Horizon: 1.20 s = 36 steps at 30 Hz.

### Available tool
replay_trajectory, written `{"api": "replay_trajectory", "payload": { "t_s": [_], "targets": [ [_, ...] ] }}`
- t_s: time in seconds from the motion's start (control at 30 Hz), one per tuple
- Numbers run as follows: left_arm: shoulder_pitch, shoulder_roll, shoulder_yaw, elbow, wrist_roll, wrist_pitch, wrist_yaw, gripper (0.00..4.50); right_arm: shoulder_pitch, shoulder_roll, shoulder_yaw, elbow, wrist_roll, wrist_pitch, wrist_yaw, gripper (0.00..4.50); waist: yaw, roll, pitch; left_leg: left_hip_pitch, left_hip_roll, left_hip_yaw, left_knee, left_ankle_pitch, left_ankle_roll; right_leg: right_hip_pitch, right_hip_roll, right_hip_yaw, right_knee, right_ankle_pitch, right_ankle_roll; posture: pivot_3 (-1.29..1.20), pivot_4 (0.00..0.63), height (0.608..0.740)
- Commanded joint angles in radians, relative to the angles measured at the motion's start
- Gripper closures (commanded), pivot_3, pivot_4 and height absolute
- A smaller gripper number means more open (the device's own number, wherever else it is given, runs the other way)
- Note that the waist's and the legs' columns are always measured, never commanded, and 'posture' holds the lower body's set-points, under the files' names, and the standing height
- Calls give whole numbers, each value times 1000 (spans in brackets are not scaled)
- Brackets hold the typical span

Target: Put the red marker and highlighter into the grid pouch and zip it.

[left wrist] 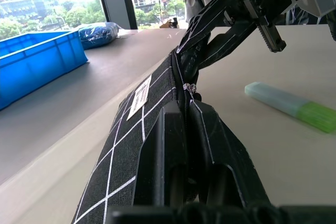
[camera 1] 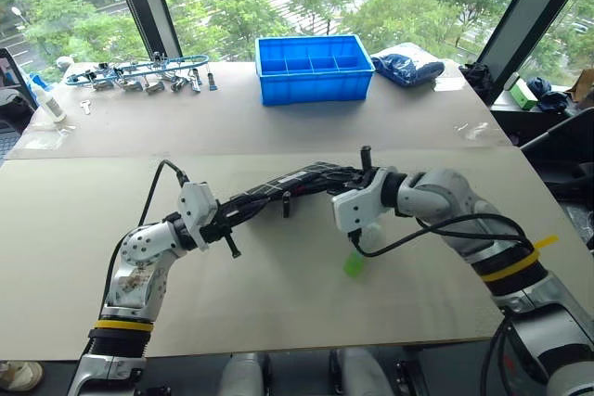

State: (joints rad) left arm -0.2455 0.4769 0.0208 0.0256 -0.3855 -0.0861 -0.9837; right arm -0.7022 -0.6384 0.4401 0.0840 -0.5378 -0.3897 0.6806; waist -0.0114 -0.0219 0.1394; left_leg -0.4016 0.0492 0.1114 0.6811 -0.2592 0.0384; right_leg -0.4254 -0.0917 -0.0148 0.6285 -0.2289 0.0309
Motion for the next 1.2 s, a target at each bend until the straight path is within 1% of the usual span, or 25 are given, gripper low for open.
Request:
{"api": "replay_trajectory", "payload": {
  "t_s": [0.03, 0.2, 0.27, 0.33, 0.37, 0.43, 0.6, 0.67, 0.73, 0.8, 0.83, 0.87, 0.9, 1.0, 1.03, 1.07, 1.1, 1.13, 1.2],
  "targets": [
    [-22, -4, 4, -4, 2, -16, 1, 4500, -45, 44, 20, 52, -27, -68, -46, 3970, -1, 0, 0, 0, 0, 0, 0, 0, 0, 0, 0, 0, 0, 0, 0, 0, 150, 740],
    [-23, -7, 6, -6, 4, -16, 3, 4500, -55, 93, 34, 120, -20, -113, -60, 3970, -1, 0, 0, 0, 0, 0, 0, 0, 0, 0, 0, 0, 0, 0, 0, 0, 150, 740],
    [-24, -7, 7, -7, 5, -15, 4, 4500, -48, 97, 32, 129, 7, -118, -36, 3970, -1, 0, 0, 0, 0, 0, 0, 0, 0, 0, 0, 0, 0, 0, 0, 0, 150, 740],
    [-20, -5, 11, -11, 3, -14, 5, 4500, -46, 101, -5, 134, 45, -60, -15, 2976, -1, 0, 0, 0, 0, 0, 0, 0, 0, 0, 0, 0, 0, 0, 0, 0, 150, 740],
    [-19, -5, 12, -12, 3, -14, 6, 4500, -51, 99, -24, 138, 60, -36, -10, 2759, -1, 0, 0, 0, 0, 0, 0, 0, 0, 0, 0, 0, 0, 0, 0, 0, 150, 740],
    [-16, -4, 14, -14, 3, -14, 6, 4500, -69, 94, -59, 143, 102, -1, 7, 2069, 0, 0, 0, 0, 0, 0, 0, 0, 0, 0, 0, 0, 0, 0, 0, 0, 150, 740],
    [-15, -1, 15, -15, 3, -13, 7, 4500, -99, 41, -152, 138, 256, 6, 86, 2069, 0, 0, 0, 0, 0, 0, 0, 0, 0, 0, 0, 0, 0, 0, 0, 0, 150, 740],
    [-16, 1, 15, -14, 3, -12, 7, 4500, -81, 16, -203, 89, 376, 80, 166, 2069, -1, 0, 0, 0, 0, 0, 0, 0, 1, 0, 0, 0, 0, 0, 0, 0, 150, 740],
    [-15, 4, 17, -16, 2, -10, 6, 4500, -52, -11, -261, 14, 512, 256, 258, 2069, 0, 0, 0, 0, 1, 0, 0, -1, 1, 0, 0, 0, 0, 0, 0, 0, 150, 740],
    [-13, 6, 18, -19, 1, -9, 5, 4500, -9, -59, -311, -93, 671, 502, 360, 2069, 1, 0, 0, 0, 1, -1, 0, -1, 1, 1, 0, 0, 0, 0, 0, 0, 150, 740],
    [-12, 8, 19, -20, 0, -8, 5, 4500, 10, -75, -336, -137, 737, 595, 385, 2069, 4, 0, 0, 0, 1, -1, 0, -1, 2, 1, 0, 0, 0, 0, 0, 0, 150, 740],
    [-10, 10, 20, -22, -1, -7, 4, 4500, 26, -83, -366, -174, 800, 739, 377, 2069, 5, 0, 0, 0, 1, -1, 0, -1, 2, 1, -1, 0, 0, 0, 0, 0, 150, 740],
    [-8, 11, 20, -24, -2, -6, 4, 4500, 34, -88, -386, -199, 840, 838, 362, 2069, 6, 0, 0, 0, 1, -2, 0, -1, 2, 1, -1, 0, 0, 0, 0, 0, 150, 740],
    [3, 15, 23, -37, -6, -4, 6, 4500, 83, -103, -418, -249, 830, 1036, 255, 2069, 4, 0, 0, 1, 1, -3, 0, -2, 3, 1, -1, 1, 1, 0, -1, 0, 150, 740],
    [9, 13, 24, -42, -7, -1, 10, 4500, 131, -90, -471, -315, 916, 1137, 238, 2069, 4, 0, 0, 1, 1, -3, 0, -2, 3, 1, -1, 1, 1, 0, -1, 0, 150, 740],
    [16, 14, 25, -47, -8, 0, 12, 4500, 180, -83, -511, -389, 984, 1183, 242, 2069, 6, 0, 0, 1, 1, -3, 0, -2, 3, 1, -1, 0, 1, 0, -1, 0, 150, 740],
    [22, 14, 24, -49, -7, 1, 12, 4500, 236, -92, -535, -462, 1036, 1194, 270, 2069, 8, 0, 0, 1, 1, -4, -1, -2, 3, 0, -1, 0, 1, 0, -1, 0, 150, 740],
    [27, 15, 23, -51, -6, 1, 11, 4500, 296, -126, -540, -525, 1056, 1165, 321, 2069, 11, 0, 0, 1, 1, -4, -1, -2, 3, 0, -1, 0, 0, 0, -1, 0, 150, 740],
    [28, 17, 22, -50, -8, 2, 7, 4500, 406, -217, -509, -576, 989, 1009, 430, 2069, 21, 0, 0, -1, 1, -6, -1, -2, 4, -1, -1, 0, 0, 0, -1, 0, 150, 740]
  ]
}}
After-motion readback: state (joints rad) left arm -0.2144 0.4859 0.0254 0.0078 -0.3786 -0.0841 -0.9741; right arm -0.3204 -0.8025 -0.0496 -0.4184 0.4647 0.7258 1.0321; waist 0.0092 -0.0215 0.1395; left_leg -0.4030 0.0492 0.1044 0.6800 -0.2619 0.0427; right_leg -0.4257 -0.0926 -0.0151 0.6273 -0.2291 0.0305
